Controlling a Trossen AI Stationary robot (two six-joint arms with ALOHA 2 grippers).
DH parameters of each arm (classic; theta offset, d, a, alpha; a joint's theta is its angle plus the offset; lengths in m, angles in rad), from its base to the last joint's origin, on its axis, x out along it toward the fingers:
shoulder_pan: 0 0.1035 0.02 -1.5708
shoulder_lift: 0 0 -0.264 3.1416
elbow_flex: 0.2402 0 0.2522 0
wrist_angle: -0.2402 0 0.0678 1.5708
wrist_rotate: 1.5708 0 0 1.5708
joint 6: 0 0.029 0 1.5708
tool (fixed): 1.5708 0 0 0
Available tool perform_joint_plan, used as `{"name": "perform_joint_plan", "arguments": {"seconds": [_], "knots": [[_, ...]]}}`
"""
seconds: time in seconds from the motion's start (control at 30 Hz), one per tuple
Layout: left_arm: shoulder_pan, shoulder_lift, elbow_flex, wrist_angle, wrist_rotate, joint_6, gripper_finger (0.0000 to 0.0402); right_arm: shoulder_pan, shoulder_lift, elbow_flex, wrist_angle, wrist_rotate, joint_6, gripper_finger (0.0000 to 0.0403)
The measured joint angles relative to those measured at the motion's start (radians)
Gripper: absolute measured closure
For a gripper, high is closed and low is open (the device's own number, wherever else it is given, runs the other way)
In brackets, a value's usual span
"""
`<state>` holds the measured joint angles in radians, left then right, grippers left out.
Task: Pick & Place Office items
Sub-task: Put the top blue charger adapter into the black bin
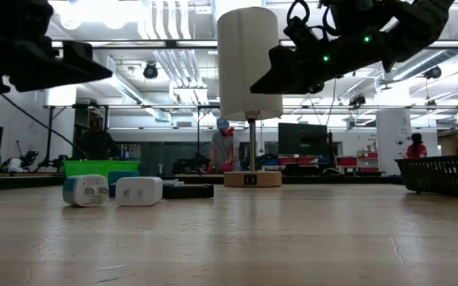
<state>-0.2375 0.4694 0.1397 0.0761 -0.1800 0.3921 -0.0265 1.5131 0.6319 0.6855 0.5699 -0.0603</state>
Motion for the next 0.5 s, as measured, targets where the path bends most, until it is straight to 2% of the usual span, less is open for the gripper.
{"name": "perform_joint_plan", "arguments": {"seconds": [0.23, 0.5], "knots": [[0.000, 0.143, 0.003, 0.026, 0.114, -0.170, 0.0145, 0.000, 0.000, 0.000, 0.000, 0.000, 0.000, 0.0152], [0.000, 0.266, 0.003, 0.089, 0.139, -0.222, 0.0146, 0.000, 0.000, 0.000, 0.000, 0.000, 0.000, 0.0158]]}}
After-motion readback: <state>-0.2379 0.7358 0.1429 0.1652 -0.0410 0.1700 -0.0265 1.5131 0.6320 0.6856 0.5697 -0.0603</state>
